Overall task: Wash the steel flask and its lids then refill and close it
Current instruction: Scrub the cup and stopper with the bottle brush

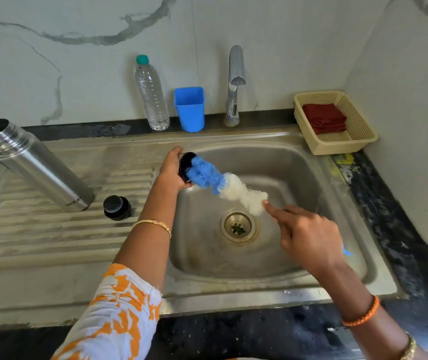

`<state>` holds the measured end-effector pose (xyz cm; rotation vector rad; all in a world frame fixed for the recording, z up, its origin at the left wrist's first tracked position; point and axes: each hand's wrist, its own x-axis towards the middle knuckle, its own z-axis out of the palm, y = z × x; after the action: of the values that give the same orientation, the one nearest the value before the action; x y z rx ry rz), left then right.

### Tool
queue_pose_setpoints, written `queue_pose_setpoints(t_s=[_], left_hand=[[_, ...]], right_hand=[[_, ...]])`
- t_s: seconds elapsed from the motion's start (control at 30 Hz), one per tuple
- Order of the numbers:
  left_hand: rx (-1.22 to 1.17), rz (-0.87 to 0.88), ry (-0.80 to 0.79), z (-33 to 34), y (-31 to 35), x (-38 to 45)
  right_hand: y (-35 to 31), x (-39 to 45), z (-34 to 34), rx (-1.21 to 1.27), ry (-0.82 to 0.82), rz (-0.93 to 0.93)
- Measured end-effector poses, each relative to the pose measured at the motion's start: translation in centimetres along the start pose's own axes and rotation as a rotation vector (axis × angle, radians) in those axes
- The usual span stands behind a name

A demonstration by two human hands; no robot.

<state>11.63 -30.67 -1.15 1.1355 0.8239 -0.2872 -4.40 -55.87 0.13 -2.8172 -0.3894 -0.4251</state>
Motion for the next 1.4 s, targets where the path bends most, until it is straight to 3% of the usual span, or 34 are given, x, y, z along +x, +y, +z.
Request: queue_pose_setpoints(t_s=[0.13, 0.2, 0.23, 0.37, 0.43, 0.5, 0.6, 0.63, 0.73, 0.87, 0.93, 1.03, 1.1, 1.17, 1.27, 1.3, 1.4], left_hand=[[0.090, -0.008, -0.059, 0.8, -1.1, 0.0], [0.100, 0.059, -0.053, 1.3, -1.5, -0.6], [0.067, 0.103, -0.067, 1.4, -1.6, -0.7], [-0.327, 0.257, -0.256, 0.9, -1.0, -0.4], [-0.493, 0.323, -0.387, 0.6, -0.6, -0.1], [-0.513, 0.280, -0.459, 0.3, -0.3, -0.1], [-0.168, 0.181, -0.358, -0.4, 0.0, 0.0], [-0.059, 0.163, -0.330, -0.8, 0.2, 0.3], [0.121, 0.081, -0.273, -1.1, 1.0, 0.2], [0.095, 0.095, -0.182, -0.7, 1.2, 0.1], [0.008, 0.139, -0.208, -0.5, 0.8, 0.2], [-0.183, 0.186, -0.327, -0.5, 0.2, 0.2], [-0.177, 0.196, -0.393, -0.6, 0.1, 0.2], [-0.045, 0.151, -0.387, -0.7, 0.4, 0.3], [0.223, 0.036, -0.268, -1.2, 1.1, 0.1], [0.293, 0.022, -0.215, -1.2, 1.1, 0.0], [0.370, 0.091, -0.091, -0.2, 0.6, -0.1]], right_hand=[[-0.7, 0.8, 0.9, -0.117, 0.102, -0.024], [-1.7, 1.5, 0.6, -0.089, 0.007, -0.001], [-2.0, 2.1, 0.6, 0.055, -0.086, 0.099], [-0.7, 3.5, 0.4, 1.396, -0.671, 0.847], [-0.5, 3.5, 0.7, 1.671, -0.823, 0.911], [-0.5, 3.6, 1.4, 1.505, -0.721, 0.772], [0.4, 3.9, 2.7, 0.539, -0.152, 0.281], [0.8, 3.9, 2.9, 0.321, -0.013, 0.163], [1.7, 4.1, 3.2, 0.026, 0.192, -0.022], [1.2, 3.8, 3.5, 0.027, 0.183, -0.012], [0.6, 3.9, 3.2, 0.365, -0.001, 0.158], [1.0, 4.8, 2.3, 1.163, -0.527, 0.572], [1.8, 5.1, 2.0, 1.324, -0.636, 0.668], [2.3, 4.9, 1.7, 1.094, -0.491, 0.494], [2.5, 4.3, 1.9, 0.191, -0.046, 0.038], [2.7, 4.1, 2.0, 0.017, 0.061, -0.060], [2.3, 3.4, 2.4, -0.033, 0.152, -0.124]])
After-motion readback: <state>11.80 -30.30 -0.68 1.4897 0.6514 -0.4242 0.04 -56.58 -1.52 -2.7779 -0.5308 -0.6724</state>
